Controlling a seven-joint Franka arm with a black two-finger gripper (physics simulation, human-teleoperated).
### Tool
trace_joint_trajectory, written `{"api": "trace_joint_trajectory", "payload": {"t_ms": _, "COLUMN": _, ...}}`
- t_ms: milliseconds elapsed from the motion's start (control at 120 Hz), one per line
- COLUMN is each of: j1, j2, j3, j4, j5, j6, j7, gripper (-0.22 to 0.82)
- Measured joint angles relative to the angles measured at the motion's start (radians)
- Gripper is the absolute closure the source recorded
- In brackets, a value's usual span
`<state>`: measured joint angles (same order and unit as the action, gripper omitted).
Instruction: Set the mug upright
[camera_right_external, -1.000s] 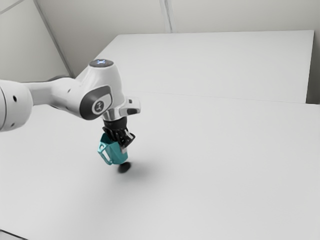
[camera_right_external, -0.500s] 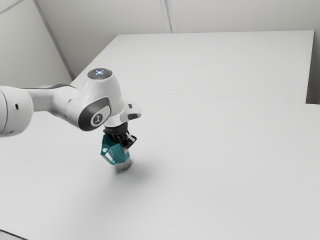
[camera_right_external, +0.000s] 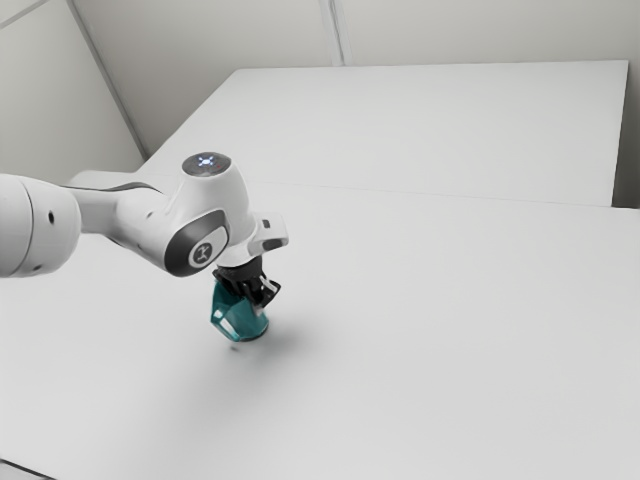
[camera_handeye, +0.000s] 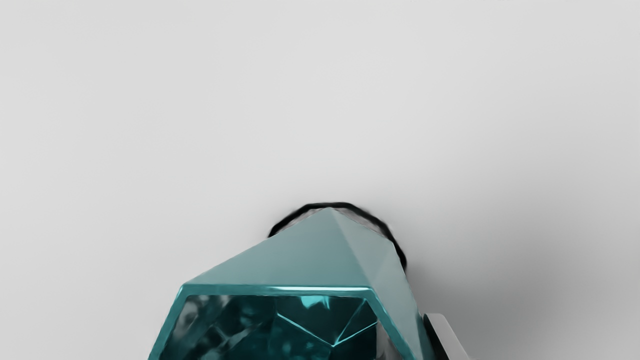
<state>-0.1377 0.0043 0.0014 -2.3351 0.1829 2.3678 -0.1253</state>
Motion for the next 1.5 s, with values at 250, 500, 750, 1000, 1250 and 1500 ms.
{"api": "trace_joint_trajectory", "payload": {"t_ms": 250, "j1": 0.001, "j2": -0.033, "j3": -0.002, "j4": 0.0, "j5": -0.018, "j6": 0.001, "j7": -0.002, "gripper": 0.3}}
{"api": "trace_joint_trajectory", "payload": {"t_ms": 500, "j1": 0.003, "j2": -0.08, "j3": -0.002, "j4": 0.049, "j5": -0.044, "j6": -0.05, "j7": -0.001, "gripper": 0.11}}
{"api": "trace_joint_trajectory", "payload": {"t_ms": 750, "j1": 0.048, "j2": -0.082, "j3": -0.052, "j4": 0.161, "j5": -0.093, "j6": -0.187, "j7": 0.003, "gripper": 0.05}}
{"api": "trace_joint_trajectory", "payload": {"t_ms": 1000, "j1": 0.107, "j2": -0.071, "j3": -0.118, "j4": 0.298, "j5": -0.116, "j6": -0.342, "j7": 0.007, "gripper": 0.03}}
{"api": "trace_joint_trajectory", "payload": {"t_ms": 1250, "j1": 0.107, "j2": -0.049, "j3": -0.111, "j4": 0.429, "j5": -0.143, "j6": -0.475, "j7": 0.009, "gripper": 0.02}}
{"api": "trace_joint_trajectory", "payload": {"t_ms": 1500, "j1": 0.116, "j2": -0.028, "j3": -0.104, "j4": 0.553, "j5": -0.15, "j6": -0.592, "j7": 0.01, "gripper": 0.02}}
